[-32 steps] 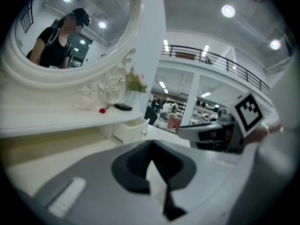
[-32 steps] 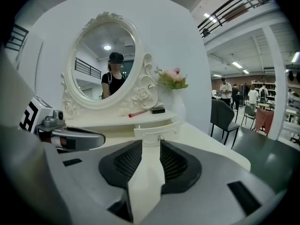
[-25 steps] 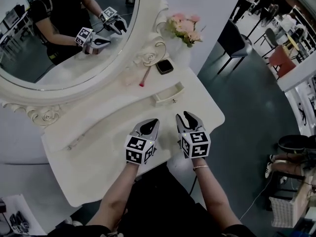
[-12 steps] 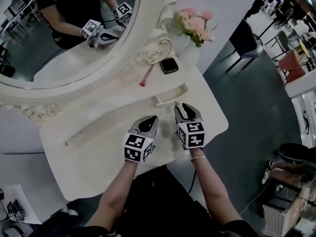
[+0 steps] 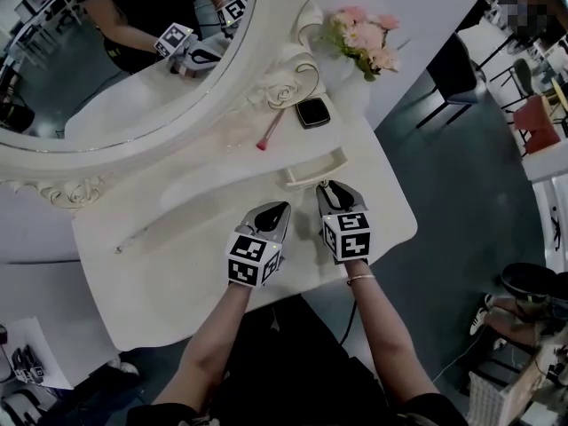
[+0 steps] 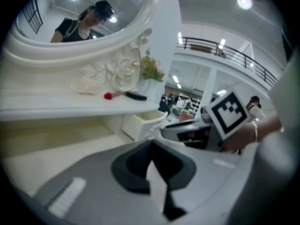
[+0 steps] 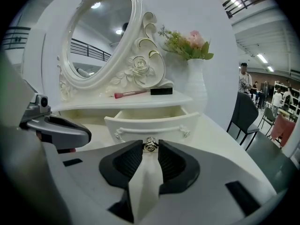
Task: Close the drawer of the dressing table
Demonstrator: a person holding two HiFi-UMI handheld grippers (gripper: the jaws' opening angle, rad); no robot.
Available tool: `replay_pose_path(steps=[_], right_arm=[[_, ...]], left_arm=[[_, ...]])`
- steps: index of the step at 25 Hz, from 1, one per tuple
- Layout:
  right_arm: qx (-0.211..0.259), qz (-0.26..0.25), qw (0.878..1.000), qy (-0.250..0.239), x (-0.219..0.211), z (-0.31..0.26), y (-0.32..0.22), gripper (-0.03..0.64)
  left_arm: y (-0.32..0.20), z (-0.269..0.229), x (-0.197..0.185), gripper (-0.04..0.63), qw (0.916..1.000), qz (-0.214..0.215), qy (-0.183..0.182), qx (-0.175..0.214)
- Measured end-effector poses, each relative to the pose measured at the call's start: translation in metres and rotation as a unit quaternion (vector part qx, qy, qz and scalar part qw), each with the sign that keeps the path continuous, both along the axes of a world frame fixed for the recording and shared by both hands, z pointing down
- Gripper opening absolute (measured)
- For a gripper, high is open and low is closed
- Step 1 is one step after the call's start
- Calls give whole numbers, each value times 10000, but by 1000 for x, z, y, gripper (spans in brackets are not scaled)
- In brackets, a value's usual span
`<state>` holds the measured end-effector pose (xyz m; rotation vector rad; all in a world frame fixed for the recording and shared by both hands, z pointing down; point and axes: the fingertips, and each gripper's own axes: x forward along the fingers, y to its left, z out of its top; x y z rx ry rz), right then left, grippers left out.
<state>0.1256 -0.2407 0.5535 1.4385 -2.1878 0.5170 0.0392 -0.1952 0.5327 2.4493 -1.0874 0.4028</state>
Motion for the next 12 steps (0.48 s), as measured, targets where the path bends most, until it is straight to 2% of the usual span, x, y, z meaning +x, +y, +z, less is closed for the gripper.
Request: replay_pose_path(steps=[12], right_arm=[[-48, -150, 9998, 97, -3, 2, -8, 87]], left_arm=[[-2, 1, -10, 5, 9998, -174, -6, -15]])
